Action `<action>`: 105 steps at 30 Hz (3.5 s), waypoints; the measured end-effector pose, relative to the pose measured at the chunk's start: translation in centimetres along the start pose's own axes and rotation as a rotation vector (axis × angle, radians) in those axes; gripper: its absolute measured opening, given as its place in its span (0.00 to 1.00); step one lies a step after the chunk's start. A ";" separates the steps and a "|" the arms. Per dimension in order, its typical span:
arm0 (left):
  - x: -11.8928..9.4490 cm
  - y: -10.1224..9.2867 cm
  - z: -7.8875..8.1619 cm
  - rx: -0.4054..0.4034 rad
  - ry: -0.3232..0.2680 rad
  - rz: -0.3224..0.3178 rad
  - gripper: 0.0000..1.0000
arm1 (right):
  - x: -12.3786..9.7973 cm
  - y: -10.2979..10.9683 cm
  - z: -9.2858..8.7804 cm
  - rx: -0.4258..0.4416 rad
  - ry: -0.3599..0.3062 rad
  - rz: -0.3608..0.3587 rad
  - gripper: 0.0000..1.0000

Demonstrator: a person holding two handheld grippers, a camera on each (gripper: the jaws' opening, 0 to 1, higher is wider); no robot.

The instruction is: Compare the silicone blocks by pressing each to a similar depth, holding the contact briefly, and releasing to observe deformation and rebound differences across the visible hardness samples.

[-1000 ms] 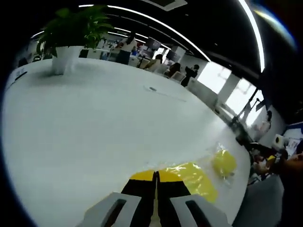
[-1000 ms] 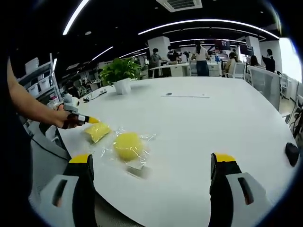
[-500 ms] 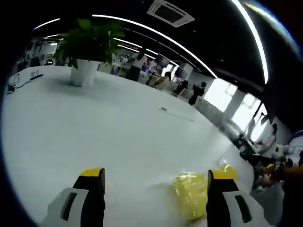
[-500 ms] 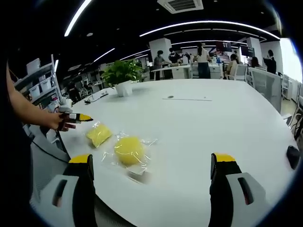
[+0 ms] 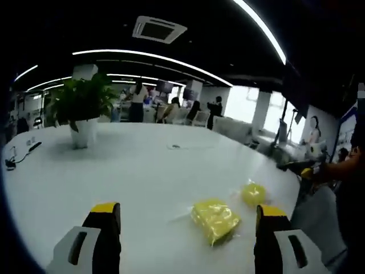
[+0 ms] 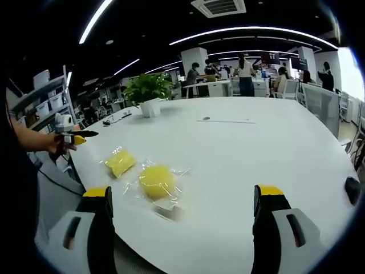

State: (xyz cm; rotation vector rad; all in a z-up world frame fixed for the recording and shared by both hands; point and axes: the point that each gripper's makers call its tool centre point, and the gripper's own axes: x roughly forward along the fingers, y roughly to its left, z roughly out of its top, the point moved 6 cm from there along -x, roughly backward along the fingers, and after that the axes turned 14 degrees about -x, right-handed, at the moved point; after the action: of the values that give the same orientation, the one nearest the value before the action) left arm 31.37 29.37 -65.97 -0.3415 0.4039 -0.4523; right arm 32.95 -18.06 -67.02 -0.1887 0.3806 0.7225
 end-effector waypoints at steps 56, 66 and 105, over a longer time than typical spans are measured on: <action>4.0 -7.8 0.0 -0.118 0.118 -0.078 1.00 | -0.6 0.6 -0.2 -0.013 0.019 0.009 0.96; 8.1 -9.4 0.1 -0.141 0.165 -0.089 1.00 | -1.1 -0.1 -0.2 0.011 0.009 0.002 0.96; 20.5 -11.8 -6.4 -0.586 0.439 -0.098 0.81 | -1.3 0.0 -1.2 0.115 0.013 -0.002 0.96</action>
State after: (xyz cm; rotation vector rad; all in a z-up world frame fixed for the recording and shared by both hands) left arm 41.26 8.08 -72.82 -0.8380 0.9563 -0.4996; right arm 31.74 -19.23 -67.62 -0.0853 0.4331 0.6955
